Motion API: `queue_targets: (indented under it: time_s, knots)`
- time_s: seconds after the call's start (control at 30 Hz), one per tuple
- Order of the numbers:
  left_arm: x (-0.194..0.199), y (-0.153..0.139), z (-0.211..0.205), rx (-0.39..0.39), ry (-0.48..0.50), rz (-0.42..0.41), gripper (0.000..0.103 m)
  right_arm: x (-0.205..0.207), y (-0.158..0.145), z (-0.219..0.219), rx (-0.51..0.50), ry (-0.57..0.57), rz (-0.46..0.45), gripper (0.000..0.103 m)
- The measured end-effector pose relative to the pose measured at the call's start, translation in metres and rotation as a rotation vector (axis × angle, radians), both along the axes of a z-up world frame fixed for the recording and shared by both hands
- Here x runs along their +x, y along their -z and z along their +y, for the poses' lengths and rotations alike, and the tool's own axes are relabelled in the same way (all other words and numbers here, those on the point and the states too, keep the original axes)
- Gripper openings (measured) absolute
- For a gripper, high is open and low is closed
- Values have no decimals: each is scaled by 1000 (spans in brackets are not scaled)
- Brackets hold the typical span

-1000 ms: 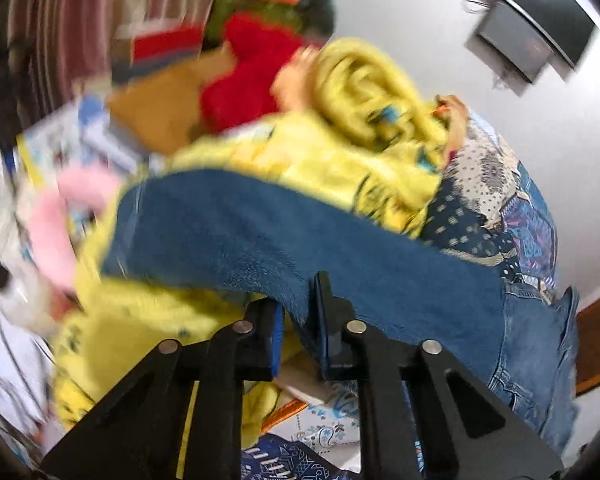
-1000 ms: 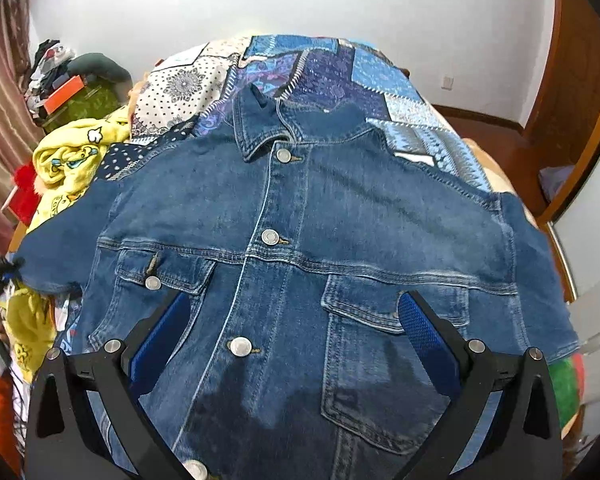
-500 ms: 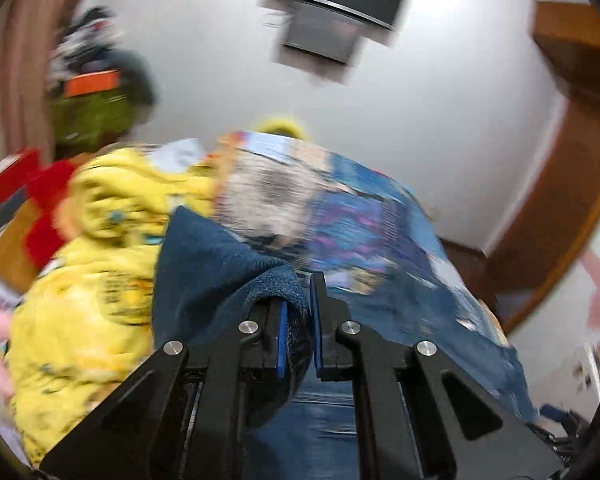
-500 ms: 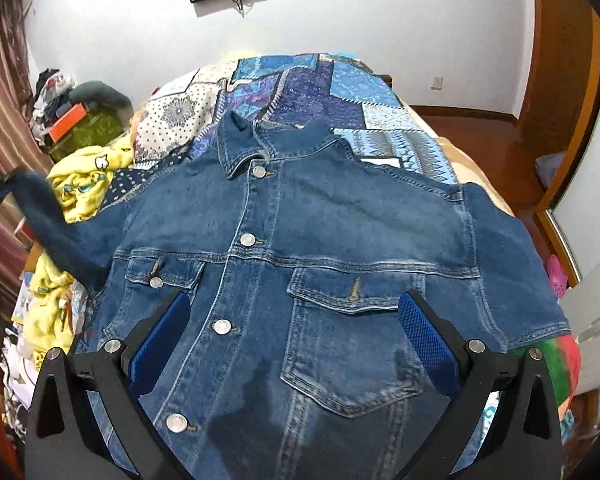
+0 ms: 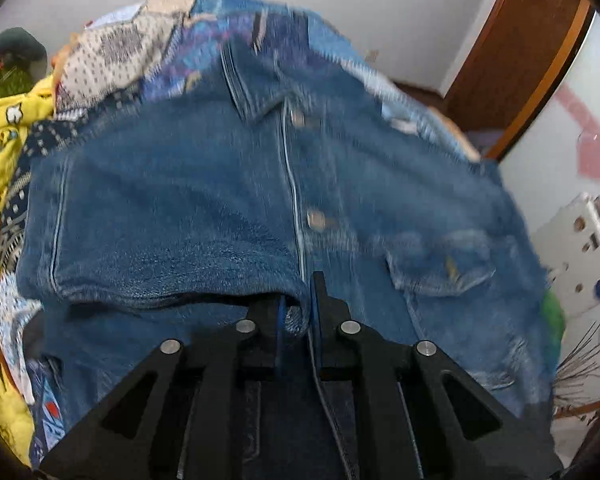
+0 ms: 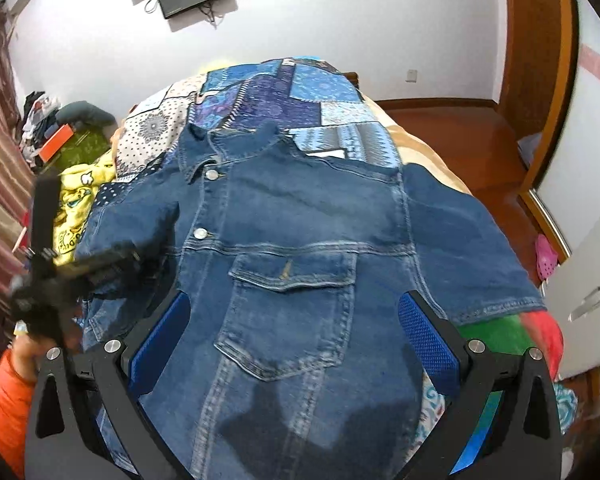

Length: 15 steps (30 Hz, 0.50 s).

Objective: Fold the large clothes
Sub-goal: 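Fold the held sleeve across the jacket front with the left gripper, then release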

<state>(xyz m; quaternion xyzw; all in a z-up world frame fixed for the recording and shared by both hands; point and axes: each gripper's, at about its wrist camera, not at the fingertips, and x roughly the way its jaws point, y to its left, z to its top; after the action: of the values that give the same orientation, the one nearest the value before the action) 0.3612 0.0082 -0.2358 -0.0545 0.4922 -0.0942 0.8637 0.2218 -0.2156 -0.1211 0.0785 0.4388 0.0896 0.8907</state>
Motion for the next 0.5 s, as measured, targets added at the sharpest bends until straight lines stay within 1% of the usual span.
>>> queue_targets:
  time_s: [0.1, 0.13, 0.17, 0.2, 0.23, 0.27, 0.33, 0.43, 0.5]
  knots:
    - [-6, 8, -1, 29, -3, 24, 11, -4, 0, -6, 12, 9, 5, 103]
    - [-9, 7, 2, 24, -7, 31, 17, -4, 0, -7, 12, 10, 3, 103]
    - [-12, 7, 4, 5, -9, 37, 26, -4, 1, -8, 10, 9, 3, 103]
    - [-17, 4, 11, -33, -14, 47, 33, -5, 1, -7, 4, 6, 6, 103]
    - [-18, 1, 14, -54, -22, 50, 50, -5, 1, -7, -1, 3, 7, 103]
    - [-23, -4, 20, -76, -40, 38, 61, -4, 2, -6, -5, 0, 7, 103]
    - [-33, -18, 36, -95, -78, -21, 66, -4, 2, -4, -9, -4, 3, 103]
    - [-39, -32, 62, -104, -136, -66, 76, -3, 3, 0, -7, -13, 5, 103]
    - [-40, -36, 85, -116, -203, -89, 79, -2, 5, 4, -6, -21, 4, 103]
